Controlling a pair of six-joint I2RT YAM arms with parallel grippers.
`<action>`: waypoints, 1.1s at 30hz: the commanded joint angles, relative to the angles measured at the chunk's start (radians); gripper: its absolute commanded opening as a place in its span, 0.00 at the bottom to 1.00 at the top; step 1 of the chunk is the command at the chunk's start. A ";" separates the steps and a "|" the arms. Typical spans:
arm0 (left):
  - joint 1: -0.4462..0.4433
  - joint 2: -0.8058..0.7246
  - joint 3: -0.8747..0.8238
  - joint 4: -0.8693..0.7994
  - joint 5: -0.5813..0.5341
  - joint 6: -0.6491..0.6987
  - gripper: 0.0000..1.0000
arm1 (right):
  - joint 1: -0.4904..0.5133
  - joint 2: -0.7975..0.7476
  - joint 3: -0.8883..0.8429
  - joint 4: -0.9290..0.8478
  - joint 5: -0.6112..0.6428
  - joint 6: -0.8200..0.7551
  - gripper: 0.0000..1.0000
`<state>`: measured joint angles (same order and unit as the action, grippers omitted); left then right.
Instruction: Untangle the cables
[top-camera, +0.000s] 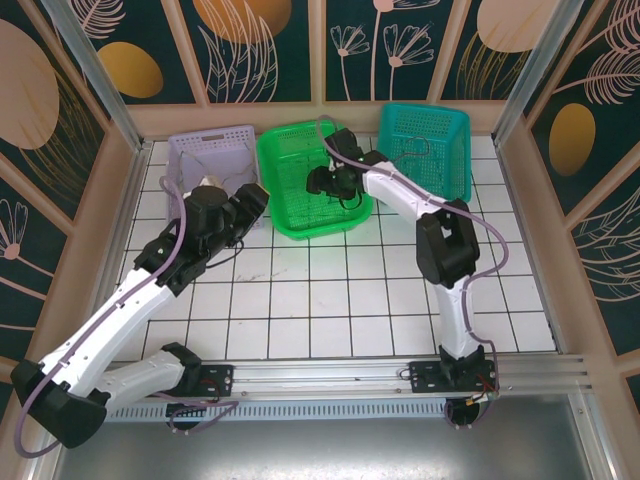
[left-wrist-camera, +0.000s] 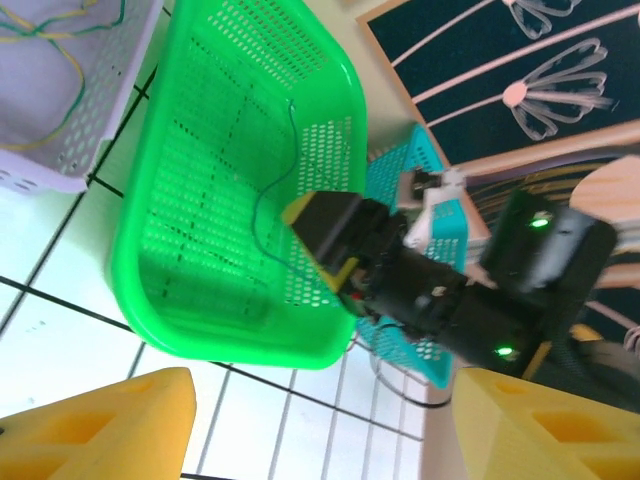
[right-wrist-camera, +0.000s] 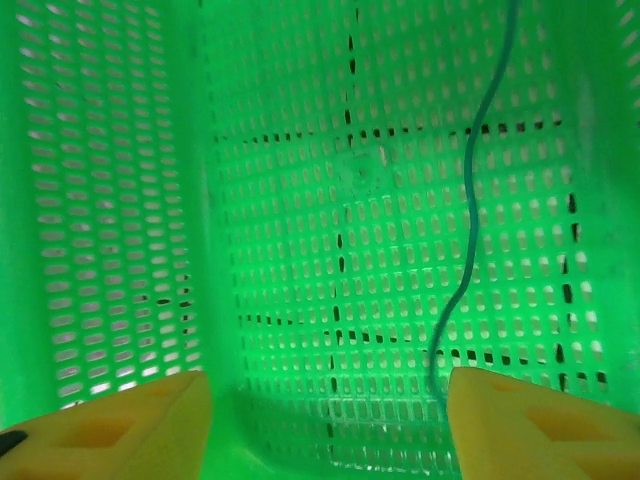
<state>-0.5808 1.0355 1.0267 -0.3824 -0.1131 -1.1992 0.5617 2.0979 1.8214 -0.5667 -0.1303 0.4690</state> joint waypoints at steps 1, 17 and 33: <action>0.007 0.015 0.080 -0.093 0.004 0.168 0.70 | -0.009 -0.203 -0.047 0.026 0.079 -0.013 0.66; 0.110 -0.032 0.148 -0.373 -0.466 0.404 0.99 | -0.108 -1.221 -0.918 0.146 0.908 0.090 0.99; 0.270 -0.267 -0.700 0.611 -0.491 1.083 0.99 | -0.438 -1.166 -1.598 1.017 0.551 -0.307 0.99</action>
<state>-0.3607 0.7460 0.3817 -0.0685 -0.6544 -0.1986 0.1562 0.8833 0.2424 0.1734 0.4915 0.2268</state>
